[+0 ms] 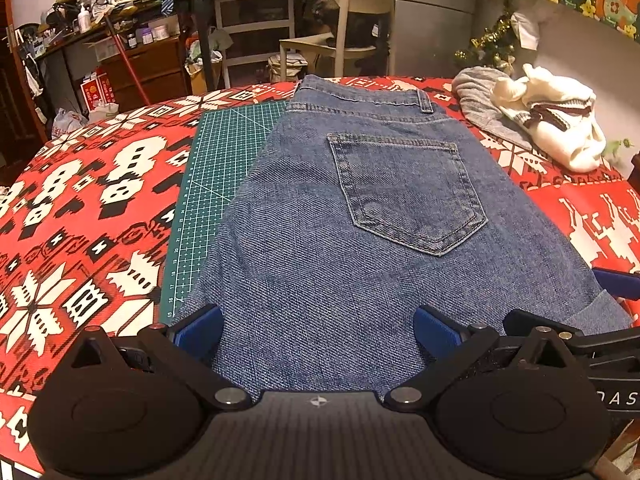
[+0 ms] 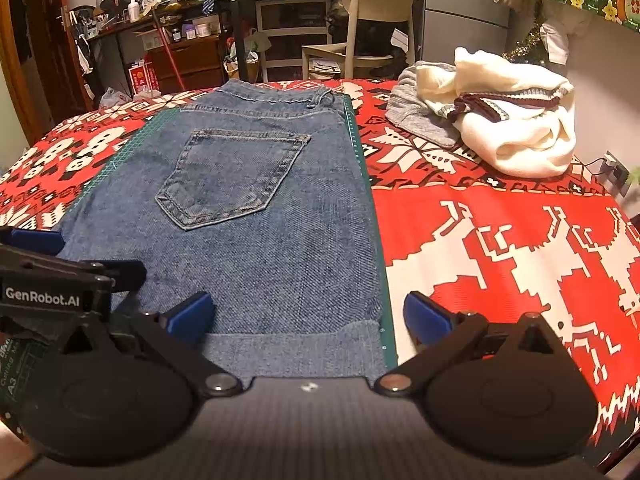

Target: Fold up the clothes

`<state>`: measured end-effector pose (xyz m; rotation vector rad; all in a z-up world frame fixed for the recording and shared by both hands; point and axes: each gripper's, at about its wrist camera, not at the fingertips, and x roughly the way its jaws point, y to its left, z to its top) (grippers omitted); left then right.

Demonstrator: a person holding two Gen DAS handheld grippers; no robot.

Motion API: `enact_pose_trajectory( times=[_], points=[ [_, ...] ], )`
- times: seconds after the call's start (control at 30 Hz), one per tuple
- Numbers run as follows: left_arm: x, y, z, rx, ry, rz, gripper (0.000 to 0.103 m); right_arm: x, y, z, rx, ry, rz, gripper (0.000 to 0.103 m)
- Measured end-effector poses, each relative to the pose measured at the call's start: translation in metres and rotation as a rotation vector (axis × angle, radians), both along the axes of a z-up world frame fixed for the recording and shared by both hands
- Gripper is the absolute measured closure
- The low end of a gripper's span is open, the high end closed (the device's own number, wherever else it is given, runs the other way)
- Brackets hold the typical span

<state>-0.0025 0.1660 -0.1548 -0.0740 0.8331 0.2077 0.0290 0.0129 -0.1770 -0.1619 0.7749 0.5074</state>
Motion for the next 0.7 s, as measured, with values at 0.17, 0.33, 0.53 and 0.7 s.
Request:
enact_pose_trajectory(
  times=[0.17,0.33,0.53,0.7],
  points=[
    [-0.003,0.001,0.006,-0.002,-0.003,-0.012,0.007,0.000,-0.005,0.005,0.030,0.017,-0.005,0.001],
    [-0.018,0.013,0.034,-0.011,-0.113,-0.037,0.009,-0.008,-0.020,0.027,0.092,-0.046,0.000,0.001],
    [-0.023,0.013,0.050,-0.006,-0.219,-0.144,0.009,-0.014,-0.034,0.052,0.152,-0.157,0.082,0.007],
    [-0.017,0.012,0.042,-0.047,-0.209,-0.158,0.046,-0.006,-0.036,0.047,0.166,-0.086,0.119,0.051]
  ],
)
